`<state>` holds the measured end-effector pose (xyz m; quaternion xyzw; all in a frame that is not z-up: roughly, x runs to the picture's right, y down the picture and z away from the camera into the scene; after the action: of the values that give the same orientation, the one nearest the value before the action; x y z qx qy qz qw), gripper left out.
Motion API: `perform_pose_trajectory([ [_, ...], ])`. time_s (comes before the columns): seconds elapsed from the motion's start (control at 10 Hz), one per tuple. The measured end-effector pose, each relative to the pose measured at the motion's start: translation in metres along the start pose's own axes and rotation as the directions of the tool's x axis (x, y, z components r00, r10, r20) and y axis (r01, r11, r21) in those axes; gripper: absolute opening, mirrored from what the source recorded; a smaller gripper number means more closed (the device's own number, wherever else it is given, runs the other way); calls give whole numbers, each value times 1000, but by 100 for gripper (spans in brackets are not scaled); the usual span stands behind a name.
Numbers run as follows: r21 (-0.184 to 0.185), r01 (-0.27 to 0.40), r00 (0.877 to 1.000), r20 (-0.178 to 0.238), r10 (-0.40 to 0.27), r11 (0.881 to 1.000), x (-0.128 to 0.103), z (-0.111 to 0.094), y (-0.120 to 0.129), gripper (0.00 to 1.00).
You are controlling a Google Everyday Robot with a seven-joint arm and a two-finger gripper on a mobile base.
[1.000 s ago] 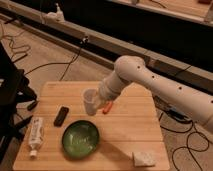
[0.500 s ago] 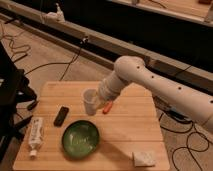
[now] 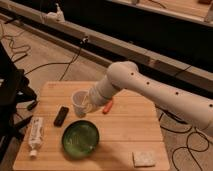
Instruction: Place the ceramic cup in the ceramic bowl
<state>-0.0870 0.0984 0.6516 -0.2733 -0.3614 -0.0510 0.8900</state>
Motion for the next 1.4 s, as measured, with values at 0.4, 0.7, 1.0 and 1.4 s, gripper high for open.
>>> perform_pose_trajectory([
  [0.4, -41, -37, 998, 46, 38, 998, 8, 43, 34, 0],
  [0.7, -75, -83, 994, 72, 88, 994, 20, 70, 56, 0],
  [1.0, -74, -123, 988, 81, 129, 990, 36, 89, 64, 5],
  [1.4, -73, -153, 986, 58, 157, 986, 55, 99, 68, 45],
])
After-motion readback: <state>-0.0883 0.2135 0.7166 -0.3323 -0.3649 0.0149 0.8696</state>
